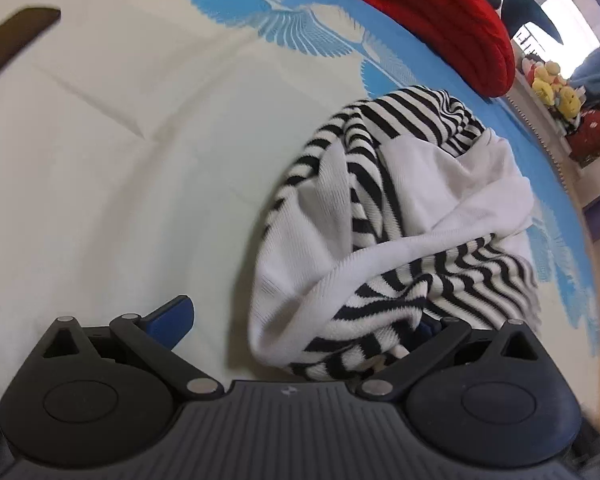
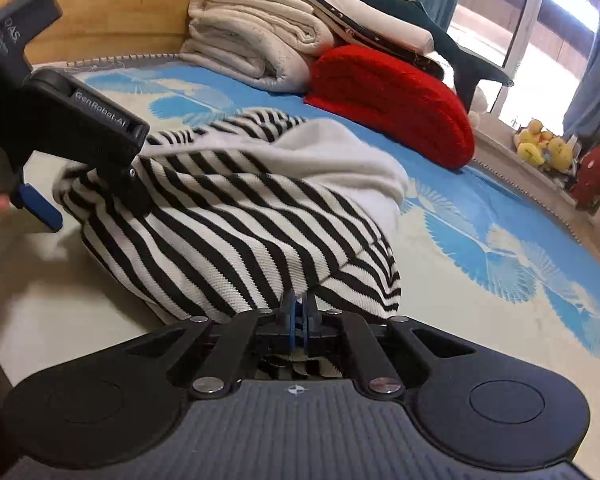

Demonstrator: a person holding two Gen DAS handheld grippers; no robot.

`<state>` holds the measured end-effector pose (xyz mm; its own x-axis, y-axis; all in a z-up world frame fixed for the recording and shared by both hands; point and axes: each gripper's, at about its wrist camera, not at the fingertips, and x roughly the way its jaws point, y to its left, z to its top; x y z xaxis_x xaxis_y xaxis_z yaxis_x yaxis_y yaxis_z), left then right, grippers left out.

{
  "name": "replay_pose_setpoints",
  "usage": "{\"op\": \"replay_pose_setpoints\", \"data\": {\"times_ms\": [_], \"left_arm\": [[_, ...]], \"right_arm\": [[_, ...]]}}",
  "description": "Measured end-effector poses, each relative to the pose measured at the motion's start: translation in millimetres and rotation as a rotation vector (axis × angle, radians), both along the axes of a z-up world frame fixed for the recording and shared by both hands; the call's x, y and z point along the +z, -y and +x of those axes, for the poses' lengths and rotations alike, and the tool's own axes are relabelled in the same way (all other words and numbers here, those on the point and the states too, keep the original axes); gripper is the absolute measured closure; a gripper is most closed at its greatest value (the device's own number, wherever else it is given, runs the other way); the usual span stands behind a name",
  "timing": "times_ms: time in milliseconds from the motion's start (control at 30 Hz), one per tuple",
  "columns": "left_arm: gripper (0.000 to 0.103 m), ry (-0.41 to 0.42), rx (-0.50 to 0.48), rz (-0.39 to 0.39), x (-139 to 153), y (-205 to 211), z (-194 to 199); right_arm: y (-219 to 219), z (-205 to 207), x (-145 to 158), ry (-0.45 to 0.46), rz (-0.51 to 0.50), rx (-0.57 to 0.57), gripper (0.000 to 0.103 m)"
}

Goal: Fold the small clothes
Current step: 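Fold the lifted hood over the bundle with the right gripper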

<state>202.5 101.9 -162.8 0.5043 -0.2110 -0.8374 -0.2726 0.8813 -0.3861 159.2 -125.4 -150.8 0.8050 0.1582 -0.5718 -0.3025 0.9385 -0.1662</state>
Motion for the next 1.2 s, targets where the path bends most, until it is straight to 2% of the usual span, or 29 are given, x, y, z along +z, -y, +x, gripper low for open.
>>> {"op": "replay_pose_setpoints", "data": {"times_ms": [33, 100, 167, 233, 267, 333, 433, 567, 633, 667, 700, 767, 833, 900, 967, 1000, 1033, 1067, 1100, 1133, 1200], "left_arm": [[0.0, -0.001, 0.002, -0.006, -1, 0, 0], [0.0, -0.001, -0.005, -0.002, -1, 1, 1], [0.0, -0.005, -0.008, -0.003, 2, 2, 2], [0.0, -0.006, -0.017, -0.003, 3, -1, 3], [0.0, -0.007, -0.021, -0.002, 4, -3, 2], [0.0, -0.013, -0.027, -0.002, 4, -3, 6], [0.0, -0.016, -0.039, 0.009, 3, -2, 11], [0.0, -0.014, -0.061, 0.034, 0, 4, 15], [0.0, -0.012, -0.073, 0.047, -1, 7, 17], [0.0, -0.012, -0.075, 0.049, -1, 8, 18], [0.0, -0.012, -0.077, 0.049, -1, 8, 18], [0.0, -0.013, -0.081, 0.048, -1, 8, 19], [0.0, -0.012, -0.083, 0.047, -2, 8, 19], [0.0, -0.014, -0.077, 0.038, -2, 7, 20], [0.0, -0.017, -0.072, 0.027, -2, 5, 20], [0.0, -0.017, -0.071, 0.022, -2, 4, 20], [0.0, -0.016, -0.072, 0.021, -2, 4, 19], [0.0, -0.015, -0.076, 0.023, -2, 4, 19], [0.0, -0.015, -0.077, 0.025, -3, 3, 20], [0.0, -0.015, -0.076, 0.027, -2, 4, 20], [0.0, -0.017, -0.072, 0.029, -3, 5, 20]], "right_arm": [[12, 2, 12, -0.015, 0.057, 0.009, 0.099], [32, 21, 46, 0.009, 0.135, 0.015, 0.089], [47, 45, 77, 0.037, 0.13, 0.068, 0.065], [48, 74, 100, 0.038, 0.099, 0.157, 0.054], [44, 93, 105, 0.034, 0.072, 0.206, 0.054], [29, 128, 102, 0.015, -0.033, 0.305, 0.054], [11, 173, 81, -0.044, -0.203, 0.406, 0.054], [5, 207, 54, -0.145, -0.315, 0.51, 0.054], [1, 212, 41, -0.188, -0.352, 0.566, 0.058], [-1, 211, 40, -0.19, -0.357, 0.589, 0.09], [-4, 214, 41, -0.181, -0.339, 0.609, 0.101], [-7, 221, 49, -0.142, -0.27, 0.628, 0.103], [-13, 231, 54, -0.085, -0.248, 0.607, 0.103], [-18, 248, 59, -0.051, -0.233, 0.529, 0.103], [-11, 261, 68, -0.087, -0.161, 0.456, 0.102], [-4, 264, 71, -0.127, -0.126, 0.449, 0.099], [6, 261, 74, -0.176, -0.108, 0.477, 0.08], [14, 253, 75, -0.188, -0.124, 0.51, 0.054], [21, 243, 73, -0.177, -0.157, 0.544, 0.046], [27, 233, 69, -0.178, -0.203, 0.581, 0.043], [30, 224, 56, -0.193, -0.287, 0.595, 0.043]]}}
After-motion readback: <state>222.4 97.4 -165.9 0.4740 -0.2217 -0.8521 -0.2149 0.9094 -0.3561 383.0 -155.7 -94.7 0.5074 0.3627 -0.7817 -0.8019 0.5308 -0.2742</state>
